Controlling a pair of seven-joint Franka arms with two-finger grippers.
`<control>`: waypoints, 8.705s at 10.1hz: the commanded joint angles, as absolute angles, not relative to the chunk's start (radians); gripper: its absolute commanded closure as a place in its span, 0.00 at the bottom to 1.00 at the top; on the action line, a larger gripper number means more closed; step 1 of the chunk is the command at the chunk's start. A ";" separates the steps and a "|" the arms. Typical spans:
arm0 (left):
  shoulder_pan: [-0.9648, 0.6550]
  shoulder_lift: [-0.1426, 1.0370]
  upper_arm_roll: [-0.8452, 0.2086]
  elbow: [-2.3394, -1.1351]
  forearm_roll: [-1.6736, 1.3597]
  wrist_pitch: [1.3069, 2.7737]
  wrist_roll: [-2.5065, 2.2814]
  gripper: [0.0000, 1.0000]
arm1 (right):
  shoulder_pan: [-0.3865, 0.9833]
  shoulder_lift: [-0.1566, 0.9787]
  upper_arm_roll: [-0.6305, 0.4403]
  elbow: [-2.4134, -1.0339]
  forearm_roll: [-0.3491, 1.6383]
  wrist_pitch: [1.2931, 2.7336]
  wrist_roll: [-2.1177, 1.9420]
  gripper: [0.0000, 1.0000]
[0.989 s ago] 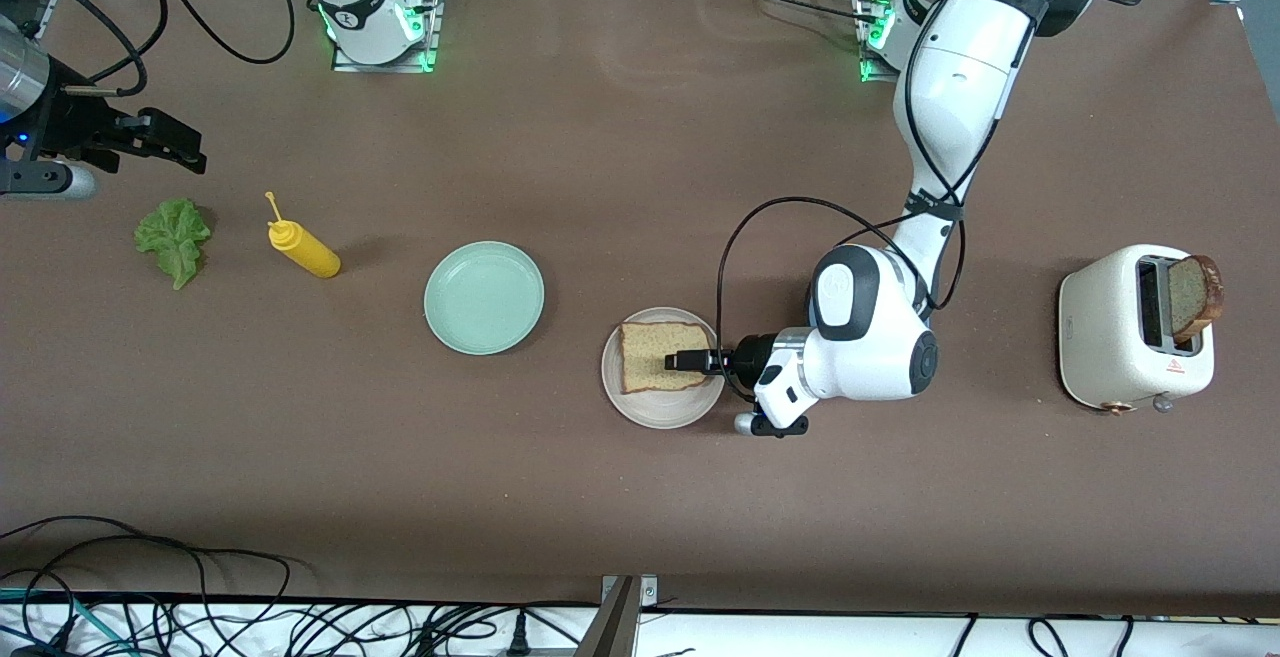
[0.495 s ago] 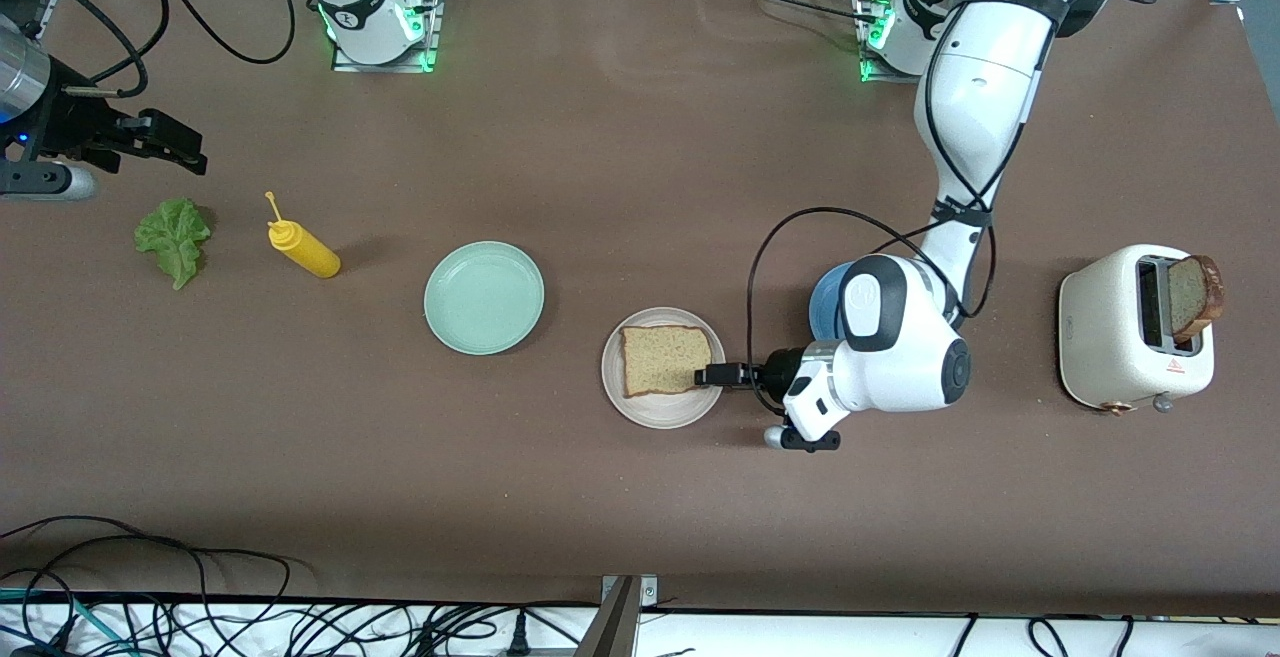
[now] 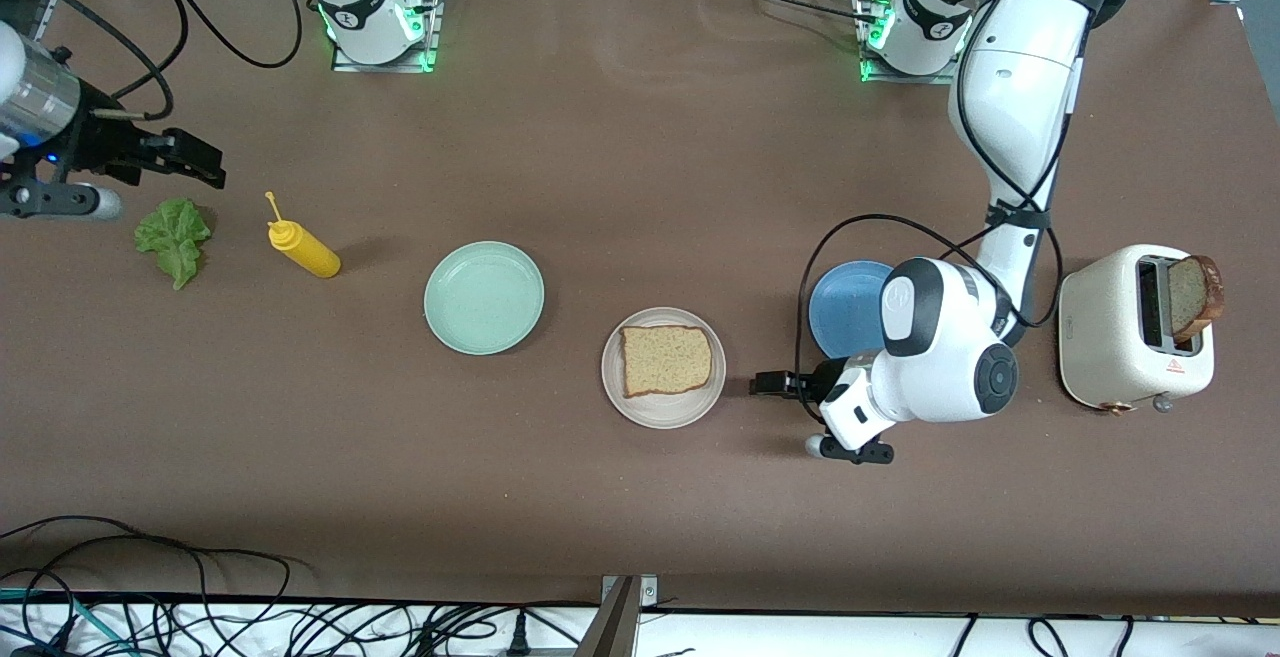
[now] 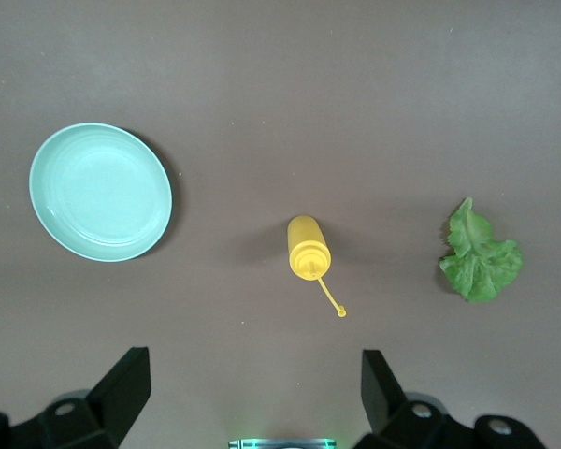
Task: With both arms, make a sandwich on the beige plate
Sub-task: 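Withdraw the left gripper toward the toaster while the right gripper reaches the lettuce, then grasp the green lettuce leaf with the right gripper and lift it, then carry the lettuce with the right gripper over the bread on the beige plate, then lower the lettuce onto the bread and open the right gripper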
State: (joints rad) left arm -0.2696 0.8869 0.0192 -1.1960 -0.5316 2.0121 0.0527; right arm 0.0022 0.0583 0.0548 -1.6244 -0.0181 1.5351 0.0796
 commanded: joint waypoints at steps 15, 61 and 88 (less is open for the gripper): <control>-0.063 0.563 0.061 -1.203 0.020 1.497 0.055 0.00 | -0.155 0.198 -0.018 -1.612 -0.115 1.491 -0.113 0.00; -0.051 0.193 0.049 -1.419 0.014 1.463 0.002 0.00 | 0.228 0.711 0.031 -1.175 0.415 1.752 1.068 1.00; -0.049 0.210 0.049 -1.420 0.009 1.480 0.002 0.00 | 0.505 0.812 0.089 -1.167 0.146 2.227 1.420 0.00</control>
State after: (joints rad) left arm -0.0486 0.2078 0.0517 -1.4256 -0.0104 1.4735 0.0006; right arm 0.5105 0.8701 0.1158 -1.1566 0.1927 2.3286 1.4352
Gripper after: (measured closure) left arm 0.000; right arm 0.000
